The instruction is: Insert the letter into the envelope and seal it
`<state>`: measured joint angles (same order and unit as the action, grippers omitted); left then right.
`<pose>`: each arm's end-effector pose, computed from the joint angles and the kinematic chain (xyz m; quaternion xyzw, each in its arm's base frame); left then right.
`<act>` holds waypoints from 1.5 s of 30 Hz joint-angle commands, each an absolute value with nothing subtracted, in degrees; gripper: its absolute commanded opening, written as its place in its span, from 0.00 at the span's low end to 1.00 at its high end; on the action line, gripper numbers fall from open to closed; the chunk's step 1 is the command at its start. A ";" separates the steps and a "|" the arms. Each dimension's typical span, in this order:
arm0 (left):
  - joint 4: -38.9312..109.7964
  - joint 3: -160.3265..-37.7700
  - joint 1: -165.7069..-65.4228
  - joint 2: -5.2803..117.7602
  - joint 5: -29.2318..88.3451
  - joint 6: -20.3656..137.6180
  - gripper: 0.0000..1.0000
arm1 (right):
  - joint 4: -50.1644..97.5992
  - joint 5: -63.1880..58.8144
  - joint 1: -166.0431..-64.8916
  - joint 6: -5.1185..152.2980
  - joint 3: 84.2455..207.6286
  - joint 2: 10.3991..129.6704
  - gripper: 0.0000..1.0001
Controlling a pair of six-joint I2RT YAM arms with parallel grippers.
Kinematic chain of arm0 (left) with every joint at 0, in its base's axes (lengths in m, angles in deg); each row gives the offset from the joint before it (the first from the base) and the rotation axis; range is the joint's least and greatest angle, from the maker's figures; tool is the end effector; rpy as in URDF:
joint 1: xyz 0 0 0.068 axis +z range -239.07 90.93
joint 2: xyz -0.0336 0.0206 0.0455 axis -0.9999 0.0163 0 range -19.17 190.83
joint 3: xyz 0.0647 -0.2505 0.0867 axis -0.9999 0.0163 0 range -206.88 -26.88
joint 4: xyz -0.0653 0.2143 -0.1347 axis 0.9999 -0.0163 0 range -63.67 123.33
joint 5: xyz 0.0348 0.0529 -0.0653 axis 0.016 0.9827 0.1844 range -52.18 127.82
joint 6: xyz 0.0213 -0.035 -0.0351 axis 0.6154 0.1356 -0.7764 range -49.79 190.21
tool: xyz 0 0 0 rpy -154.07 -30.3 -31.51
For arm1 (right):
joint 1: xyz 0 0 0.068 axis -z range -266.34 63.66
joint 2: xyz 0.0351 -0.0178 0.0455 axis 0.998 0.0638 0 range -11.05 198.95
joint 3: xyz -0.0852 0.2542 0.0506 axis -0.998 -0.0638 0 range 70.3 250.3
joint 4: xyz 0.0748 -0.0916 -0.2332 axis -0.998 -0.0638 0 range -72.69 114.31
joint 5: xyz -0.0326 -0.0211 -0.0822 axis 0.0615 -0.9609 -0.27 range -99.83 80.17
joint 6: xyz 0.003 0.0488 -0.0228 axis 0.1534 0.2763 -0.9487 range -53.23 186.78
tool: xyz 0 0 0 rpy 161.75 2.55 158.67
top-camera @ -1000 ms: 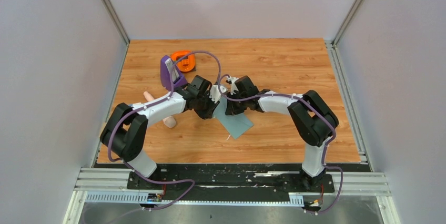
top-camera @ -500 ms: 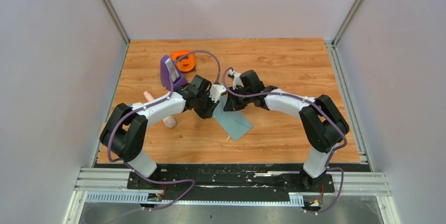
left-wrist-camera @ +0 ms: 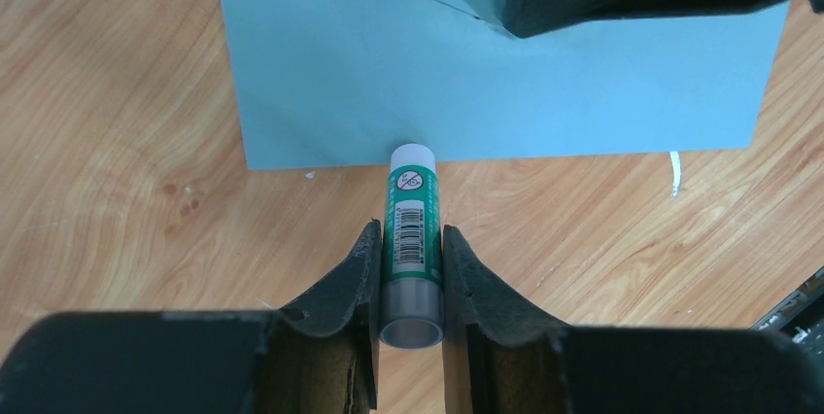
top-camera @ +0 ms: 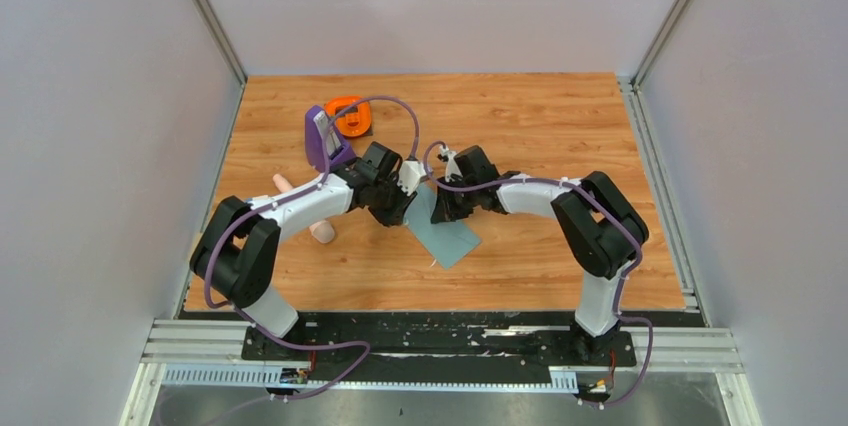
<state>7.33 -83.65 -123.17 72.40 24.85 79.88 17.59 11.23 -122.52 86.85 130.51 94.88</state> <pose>0.2569 -0.1837 0.1920 0.3849 0.8816 -0.1598 0.2217 0.2925 0.2298 0.1488 -0.1886 0.9134 0.3018 0.1975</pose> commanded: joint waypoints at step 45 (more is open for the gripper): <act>10.54 -93.24 -117.29 73.35 24.22 77.82 0.00 | 20.84 17.04 -119.53 94.02 134.41 106.42 0.00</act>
<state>10.35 -92.15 -117.73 76.71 24.47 77.82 21.18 20.02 -119.86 94.17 135.34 103.01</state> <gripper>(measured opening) 0.281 0.006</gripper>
